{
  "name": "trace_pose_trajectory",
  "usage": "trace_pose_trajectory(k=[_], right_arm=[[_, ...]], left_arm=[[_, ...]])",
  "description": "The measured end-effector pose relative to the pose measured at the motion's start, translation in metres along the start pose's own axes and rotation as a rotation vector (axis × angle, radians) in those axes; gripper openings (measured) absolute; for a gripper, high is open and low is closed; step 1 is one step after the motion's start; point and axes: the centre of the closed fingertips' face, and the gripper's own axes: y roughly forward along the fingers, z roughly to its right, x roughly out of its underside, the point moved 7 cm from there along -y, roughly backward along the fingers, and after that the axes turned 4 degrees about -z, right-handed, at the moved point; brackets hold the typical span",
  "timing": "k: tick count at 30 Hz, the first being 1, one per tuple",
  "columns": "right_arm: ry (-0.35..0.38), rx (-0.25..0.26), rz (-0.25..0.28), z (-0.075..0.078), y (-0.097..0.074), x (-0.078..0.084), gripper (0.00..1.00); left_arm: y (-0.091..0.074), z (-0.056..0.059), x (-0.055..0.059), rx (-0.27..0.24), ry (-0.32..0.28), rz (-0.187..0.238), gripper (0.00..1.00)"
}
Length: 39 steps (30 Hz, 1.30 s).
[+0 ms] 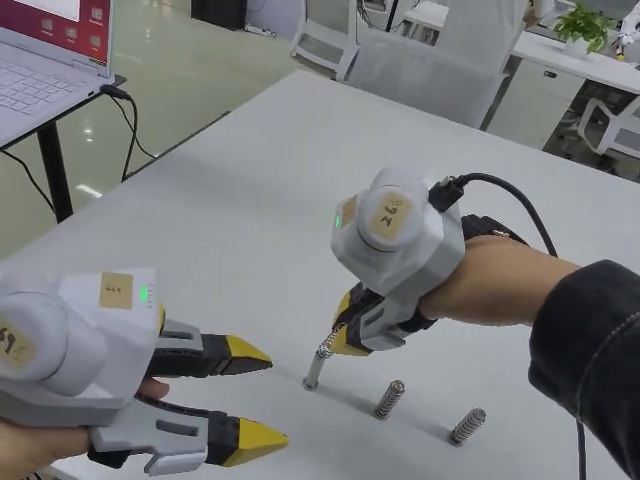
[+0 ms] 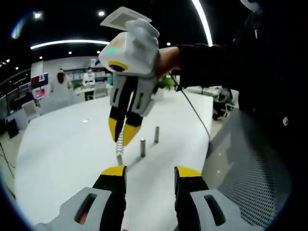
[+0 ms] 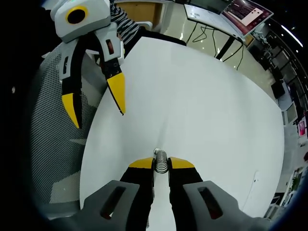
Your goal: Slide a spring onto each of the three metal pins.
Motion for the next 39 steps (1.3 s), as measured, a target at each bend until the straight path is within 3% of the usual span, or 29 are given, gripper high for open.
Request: trace_pose_trajectory(k=[20, 39], right_arm=[[-0.012, -0.055, -0.035, 0.003, 0.020, -0.004, 0.08], [-0.010, -0.082, -0.066, -0.003, 0.044, -0.004, 0.08]], left_arm=[[-0.001, -0.003, 0.002, -0.013, -0.005, 0.000, 0.33], [-0.002, -0.004, 0.003, -0.016, -0.006, 0.000, 0.32]])
